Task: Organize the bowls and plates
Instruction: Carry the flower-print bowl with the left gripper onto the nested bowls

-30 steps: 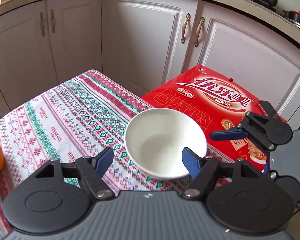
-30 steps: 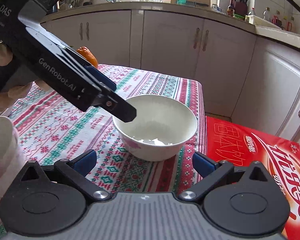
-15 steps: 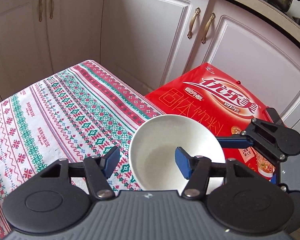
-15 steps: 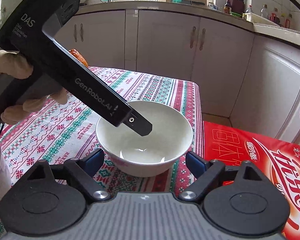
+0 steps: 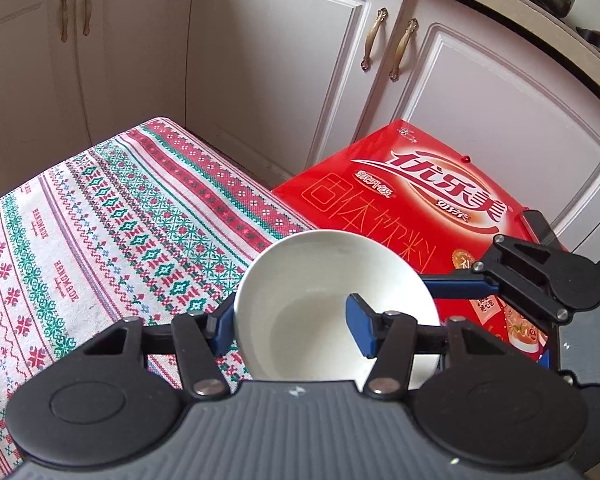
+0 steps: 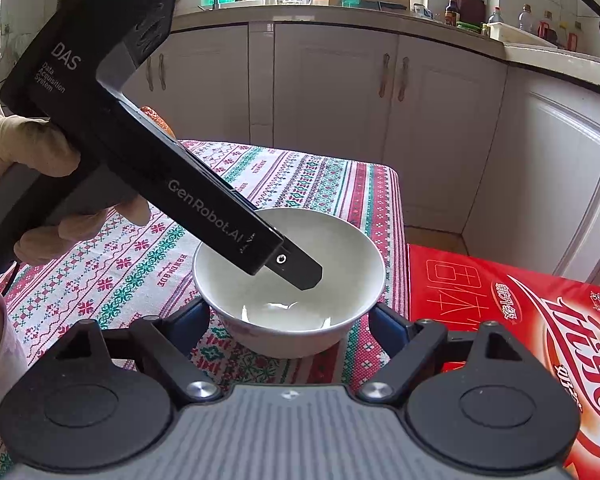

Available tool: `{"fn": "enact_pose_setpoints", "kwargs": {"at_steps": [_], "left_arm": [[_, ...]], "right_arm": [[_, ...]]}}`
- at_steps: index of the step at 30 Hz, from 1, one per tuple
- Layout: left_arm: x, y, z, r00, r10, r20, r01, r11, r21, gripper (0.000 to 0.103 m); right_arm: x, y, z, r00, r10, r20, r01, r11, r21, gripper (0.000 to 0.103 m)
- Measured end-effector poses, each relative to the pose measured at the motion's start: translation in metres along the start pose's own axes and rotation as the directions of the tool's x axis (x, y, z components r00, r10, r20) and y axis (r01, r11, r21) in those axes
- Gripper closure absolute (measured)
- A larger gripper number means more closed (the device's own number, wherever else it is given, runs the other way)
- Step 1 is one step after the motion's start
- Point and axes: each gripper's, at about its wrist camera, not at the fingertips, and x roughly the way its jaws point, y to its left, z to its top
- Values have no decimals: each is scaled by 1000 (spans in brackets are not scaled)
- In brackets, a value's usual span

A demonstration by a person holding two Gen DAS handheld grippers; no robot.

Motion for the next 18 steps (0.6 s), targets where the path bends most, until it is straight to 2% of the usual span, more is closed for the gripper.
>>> {"fn": "enact_pose_setpoints", "kwargs": {"at_steps": [8, 18], "left_arm": [[-7, -4, -5, 1000, 9, -5, -9, 1000, 6, 48], [-43, -24, -22, 999, 26, 21, -26, 999, 21, 48]], "right_arm": [[-7, 5, 2, 1000, 11, -2, -11, 1000, 0, 13], [-38, 23, 4, 999, 37, 7, -37, 999, -22, 13]]}}
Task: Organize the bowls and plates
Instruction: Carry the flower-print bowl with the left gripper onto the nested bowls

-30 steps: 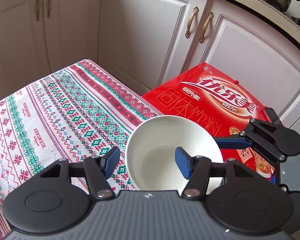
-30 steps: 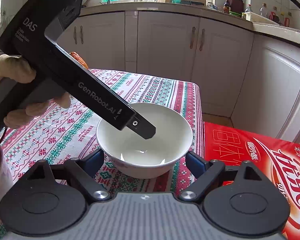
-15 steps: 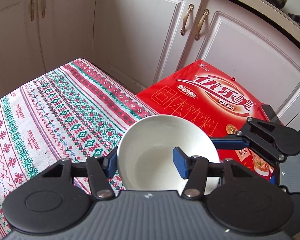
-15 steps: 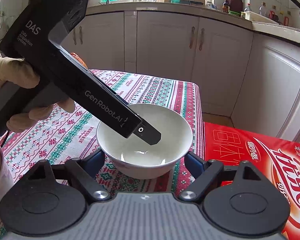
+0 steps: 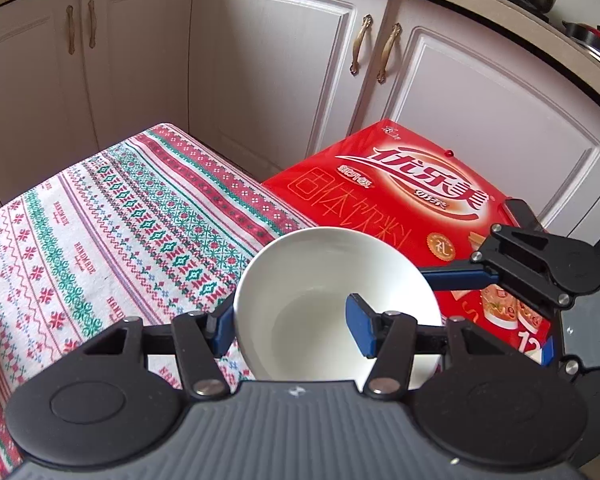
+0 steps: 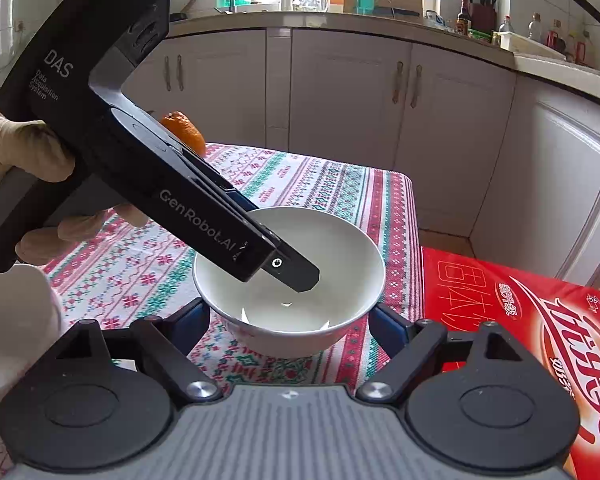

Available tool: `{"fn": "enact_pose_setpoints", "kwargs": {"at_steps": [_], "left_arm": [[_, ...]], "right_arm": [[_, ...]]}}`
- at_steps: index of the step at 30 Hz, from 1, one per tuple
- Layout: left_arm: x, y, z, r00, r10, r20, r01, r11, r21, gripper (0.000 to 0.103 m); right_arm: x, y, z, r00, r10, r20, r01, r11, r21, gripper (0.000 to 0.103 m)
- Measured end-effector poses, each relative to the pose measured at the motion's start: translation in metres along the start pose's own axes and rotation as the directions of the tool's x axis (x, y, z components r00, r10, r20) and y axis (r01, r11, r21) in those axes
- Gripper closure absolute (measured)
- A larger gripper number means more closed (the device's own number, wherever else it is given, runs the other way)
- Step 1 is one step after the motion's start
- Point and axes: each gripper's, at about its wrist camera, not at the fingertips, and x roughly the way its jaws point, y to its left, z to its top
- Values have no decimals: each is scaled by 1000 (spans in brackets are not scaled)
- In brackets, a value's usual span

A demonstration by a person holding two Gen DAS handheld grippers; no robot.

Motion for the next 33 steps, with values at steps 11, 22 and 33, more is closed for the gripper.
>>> {"fn": "enact_pose_setpoints", "kwargs": {"at_steps": [11, 22, 33], "left_arm": [[-58, -24, -20, 998, 39, 58, -39, 999, 1, 48], [-112, -34, -53, 990, 92, 109, -89, 996, -33, 48], [-148, -34, -93, 979, 153, 134, -142, 986, -86, 47]], "right_arm": [[-50, 32, 5, 998, 43, 39, -41, 999, -32, 13], [-81, 70, 5, 991, 111, 70, -104, 990, -99, 13], [-89, 106, 1, 979, 194, 61, -184, 973, -141, 13]]}}
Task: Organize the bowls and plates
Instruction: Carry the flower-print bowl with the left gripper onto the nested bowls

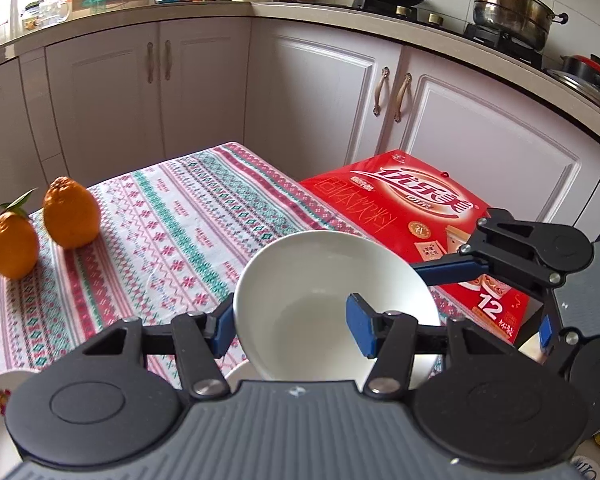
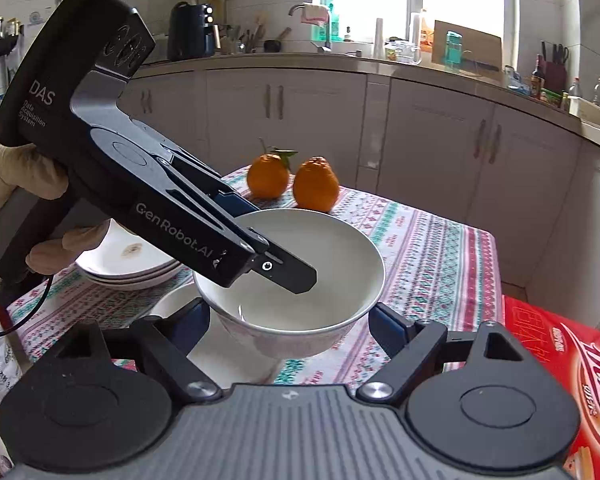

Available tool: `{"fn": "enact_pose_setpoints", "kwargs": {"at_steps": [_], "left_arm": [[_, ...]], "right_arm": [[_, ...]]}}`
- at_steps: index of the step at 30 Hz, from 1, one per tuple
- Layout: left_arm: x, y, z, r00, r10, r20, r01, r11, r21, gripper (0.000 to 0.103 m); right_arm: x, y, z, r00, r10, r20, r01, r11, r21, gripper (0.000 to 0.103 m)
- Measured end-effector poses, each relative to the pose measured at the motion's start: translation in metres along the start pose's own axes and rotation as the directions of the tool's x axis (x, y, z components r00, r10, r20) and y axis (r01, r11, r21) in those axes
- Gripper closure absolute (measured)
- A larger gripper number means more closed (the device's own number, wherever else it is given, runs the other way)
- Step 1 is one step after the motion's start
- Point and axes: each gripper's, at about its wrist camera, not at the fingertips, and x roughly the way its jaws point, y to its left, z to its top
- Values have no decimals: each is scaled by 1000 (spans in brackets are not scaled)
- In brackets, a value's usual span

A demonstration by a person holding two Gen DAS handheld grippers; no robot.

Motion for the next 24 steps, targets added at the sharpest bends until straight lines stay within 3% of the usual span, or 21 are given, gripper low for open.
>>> {"fn": "enact_pose_setpoints", "kwargs": {"at_steps": [9, 24], "left_arm": [[-13, 9, -26, 999, 36, 5, -36, 999, -34, 47], [-6, 14, -46, 999, 38, -23, -39, 998, -55, 47]], "right_arm": [[12, 20, -6, 998, 63, -20, -63, 998, -1, 13], [25, 26, -14, 994, 84, -65, -85, 996, -2, 13]]}}
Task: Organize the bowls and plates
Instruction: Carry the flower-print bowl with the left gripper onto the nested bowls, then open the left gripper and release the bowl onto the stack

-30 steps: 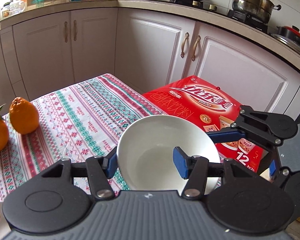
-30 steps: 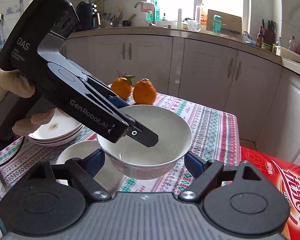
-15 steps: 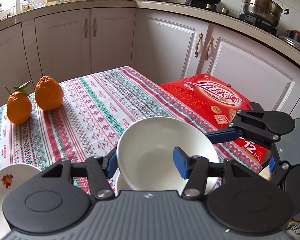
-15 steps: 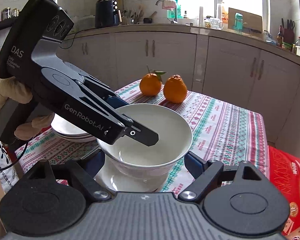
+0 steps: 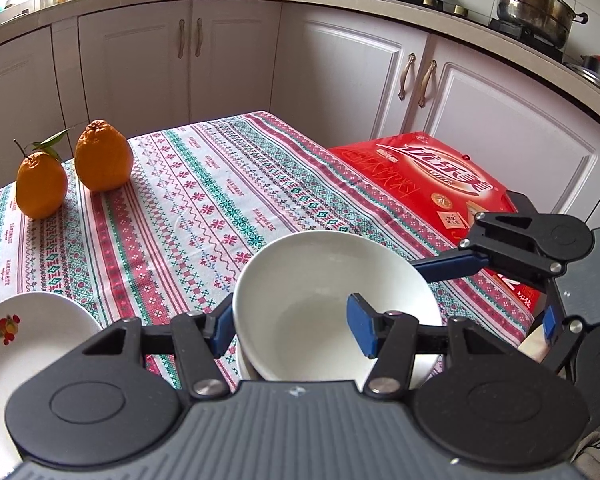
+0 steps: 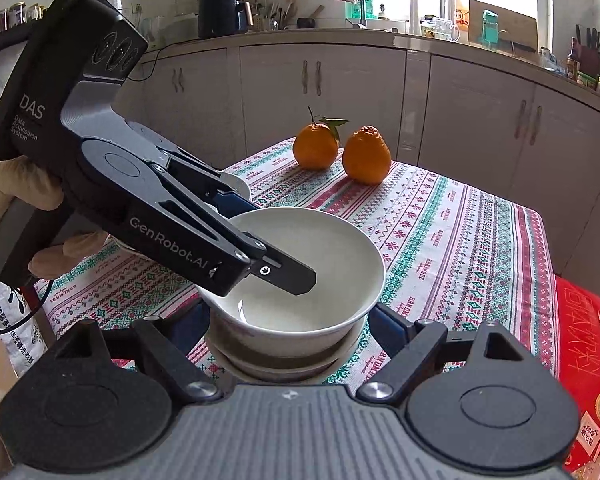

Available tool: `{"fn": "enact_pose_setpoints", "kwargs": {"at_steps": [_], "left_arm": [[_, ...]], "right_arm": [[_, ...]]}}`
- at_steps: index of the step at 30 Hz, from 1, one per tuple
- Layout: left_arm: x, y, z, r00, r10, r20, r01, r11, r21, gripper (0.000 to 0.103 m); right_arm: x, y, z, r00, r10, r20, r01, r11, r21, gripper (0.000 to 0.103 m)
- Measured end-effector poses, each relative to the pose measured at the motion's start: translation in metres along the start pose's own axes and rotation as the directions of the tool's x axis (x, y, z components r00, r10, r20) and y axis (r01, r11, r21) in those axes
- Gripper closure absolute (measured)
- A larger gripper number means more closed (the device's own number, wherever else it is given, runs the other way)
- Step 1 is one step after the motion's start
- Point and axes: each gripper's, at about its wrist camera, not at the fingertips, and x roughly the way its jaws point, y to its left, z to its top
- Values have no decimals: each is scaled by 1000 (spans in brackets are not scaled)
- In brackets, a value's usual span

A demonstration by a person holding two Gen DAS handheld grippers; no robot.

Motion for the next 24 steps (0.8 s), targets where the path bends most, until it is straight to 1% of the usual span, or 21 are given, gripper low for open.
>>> {"fn": "enact_pose_setpoints", "kwargs": {"at_steps": [13, 19, 22, 24], "left_arm": [[1, 1, -3, 1000, -7, 5, 7, 1000, 5, 46], [2, 0, -4, 1000, -14, 4, 13, 1000, 8, 41], [2, 1, -4, 1000, -24, 2, 24, 1000, -1, 36], [2, 1, -3, 1000, -14, 5, 14, 1000, 2, 35]], "right_arm": [[4, 0, -1, 1000, 6, -15, -6, 1000, 6, 13], [4, 0, -1, 1000, 7, -19, -7, 1000, 7, 13], [5, 0, -1, 1000, 8, -19, -8, 1000, 6, 13], [5, 1, -1, 1000, 11, -17, -11, 1000, 4, 13]]}}
